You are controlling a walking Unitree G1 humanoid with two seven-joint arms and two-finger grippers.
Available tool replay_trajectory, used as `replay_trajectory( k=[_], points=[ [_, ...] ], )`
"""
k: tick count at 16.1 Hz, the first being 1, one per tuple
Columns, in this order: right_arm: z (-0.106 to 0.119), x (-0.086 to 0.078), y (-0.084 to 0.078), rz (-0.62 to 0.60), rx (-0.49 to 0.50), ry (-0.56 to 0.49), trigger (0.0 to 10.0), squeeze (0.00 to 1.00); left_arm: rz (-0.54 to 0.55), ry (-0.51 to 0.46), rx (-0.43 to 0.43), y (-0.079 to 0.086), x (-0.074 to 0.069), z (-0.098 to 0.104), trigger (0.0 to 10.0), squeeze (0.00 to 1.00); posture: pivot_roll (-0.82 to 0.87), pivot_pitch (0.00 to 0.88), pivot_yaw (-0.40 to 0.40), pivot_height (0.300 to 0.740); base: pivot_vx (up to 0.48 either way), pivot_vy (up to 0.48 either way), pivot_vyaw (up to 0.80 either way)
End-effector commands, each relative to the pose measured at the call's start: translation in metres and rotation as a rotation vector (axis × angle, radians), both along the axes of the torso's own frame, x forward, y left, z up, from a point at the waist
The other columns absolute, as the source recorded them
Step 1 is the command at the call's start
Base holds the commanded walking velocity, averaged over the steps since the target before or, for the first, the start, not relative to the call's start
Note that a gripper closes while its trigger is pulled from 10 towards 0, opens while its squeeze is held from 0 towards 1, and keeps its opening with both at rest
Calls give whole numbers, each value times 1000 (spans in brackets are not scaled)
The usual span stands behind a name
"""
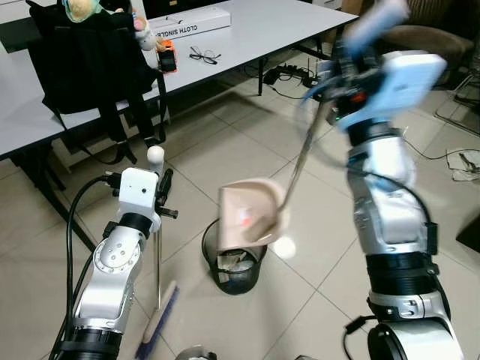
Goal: Sweep floor
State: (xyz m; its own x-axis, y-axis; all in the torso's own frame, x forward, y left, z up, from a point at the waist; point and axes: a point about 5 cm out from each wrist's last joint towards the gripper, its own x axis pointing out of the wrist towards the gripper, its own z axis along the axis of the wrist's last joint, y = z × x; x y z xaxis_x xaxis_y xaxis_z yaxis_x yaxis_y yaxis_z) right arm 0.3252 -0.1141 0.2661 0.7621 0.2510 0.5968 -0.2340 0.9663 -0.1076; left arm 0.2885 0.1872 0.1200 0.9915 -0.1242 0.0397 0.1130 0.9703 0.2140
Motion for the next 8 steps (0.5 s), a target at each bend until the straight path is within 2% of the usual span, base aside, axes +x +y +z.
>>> replay_trajectory(
  k=[1, 2, 4, 7, 8],
  points=[
    [9, -7, 13, 44, -71, -116, 10000, 0, -6, -31, 23, -1, 3, 6, 10000, 0, 15, 39, 32, 740, 0, 0, 0],
    [7, -8, 16, 61, -84, -126, 10000, 0, -6, -31, 23, -1, 3, 6, 10000, 0, 17, 41, 31, 740, 0, 0, 0],
    [-4, -17, 40, 170, -174, -185, 10000, 0, -8, -32, 26, -2, 3, 6, 10000, 0, 18, 41, 30, 740, 0, 0, 0],
    [-13, -29, 58, 263, -230, -237, 10000, 0, -8, -32, 28, -2, 2, 6, 10000, 0, 20, 46, 29, 740, 0, 0, 0],
    [-21, -36, 67, 313, -301, -259, 10000, 0, -9, -30, 29, -2, 2, 5, 10000, 0, 21, 46, 29, 740, 0, 0, 0]
  ],
)
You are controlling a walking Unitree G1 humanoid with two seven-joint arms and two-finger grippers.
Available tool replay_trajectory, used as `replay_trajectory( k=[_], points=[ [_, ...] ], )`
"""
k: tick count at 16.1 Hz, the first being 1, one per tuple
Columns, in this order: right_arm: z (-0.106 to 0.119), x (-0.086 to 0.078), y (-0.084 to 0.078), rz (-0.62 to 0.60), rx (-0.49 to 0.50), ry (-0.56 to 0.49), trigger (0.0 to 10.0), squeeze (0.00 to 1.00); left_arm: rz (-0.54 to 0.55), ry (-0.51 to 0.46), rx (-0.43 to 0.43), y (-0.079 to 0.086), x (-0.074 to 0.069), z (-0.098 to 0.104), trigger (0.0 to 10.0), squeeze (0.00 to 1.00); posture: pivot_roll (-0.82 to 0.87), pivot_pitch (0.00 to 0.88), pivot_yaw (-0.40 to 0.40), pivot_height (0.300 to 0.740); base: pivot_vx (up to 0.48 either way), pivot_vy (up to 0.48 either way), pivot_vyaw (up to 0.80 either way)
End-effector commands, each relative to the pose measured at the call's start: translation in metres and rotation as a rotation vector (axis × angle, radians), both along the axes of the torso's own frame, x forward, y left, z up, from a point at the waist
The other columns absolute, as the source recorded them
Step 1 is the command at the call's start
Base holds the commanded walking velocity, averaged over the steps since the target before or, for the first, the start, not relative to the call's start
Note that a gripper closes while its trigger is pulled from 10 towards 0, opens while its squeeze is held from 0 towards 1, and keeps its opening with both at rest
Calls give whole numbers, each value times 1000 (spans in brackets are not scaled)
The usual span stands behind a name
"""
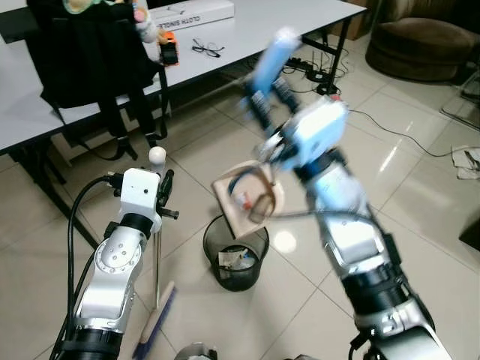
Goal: Sweep floor
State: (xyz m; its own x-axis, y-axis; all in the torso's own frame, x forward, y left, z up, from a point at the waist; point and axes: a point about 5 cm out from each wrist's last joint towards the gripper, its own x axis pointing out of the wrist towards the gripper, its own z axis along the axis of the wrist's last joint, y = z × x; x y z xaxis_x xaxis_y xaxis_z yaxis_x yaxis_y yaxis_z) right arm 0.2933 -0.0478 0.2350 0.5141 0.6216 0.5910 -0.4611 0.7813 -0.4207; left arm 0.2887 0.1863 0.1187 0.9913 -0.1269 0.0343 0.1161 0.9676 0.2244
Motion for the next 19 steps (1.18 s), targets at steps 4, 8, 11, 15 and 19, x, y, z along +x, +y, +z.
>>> replay_trajectory(
  k=[4, 8, 11, 15, 19],
  points=[
    [-10, -19, 18, 143, -168, -128, 10000, 0, -13, -30, 22, -2, 1, 5, 10000, 0, 21, 45, 27, 740, 0, 0, 0],
    [-14, -19, 18, 122, -214, -146, 10000, 0, -19, -26, 25, -2, 0, 5, 10000, 0, 23, 43, 26, 740, 0, 0, 0],
    [20, 13, -38, -187, 124, -57, 10000, 0, -53, -12, 18, -6, -1, 2, 10000, 0, 18, 40, 26, 740, 0, 0, 0],
    [47, 29, -108, -501, 265, -15, 10000, 0, -144, 22, -4, -13, -5, -3, 10000, 0, 6, 37, 29, 740, 0, 0, 0],
    [27, 28, -155, -760, 190, 38, 10000, 0, -247, 45, -26, -17, -10, -2, 10000, 0, 9, 35, 24, 740, 0, 0, -800]
  ],
)
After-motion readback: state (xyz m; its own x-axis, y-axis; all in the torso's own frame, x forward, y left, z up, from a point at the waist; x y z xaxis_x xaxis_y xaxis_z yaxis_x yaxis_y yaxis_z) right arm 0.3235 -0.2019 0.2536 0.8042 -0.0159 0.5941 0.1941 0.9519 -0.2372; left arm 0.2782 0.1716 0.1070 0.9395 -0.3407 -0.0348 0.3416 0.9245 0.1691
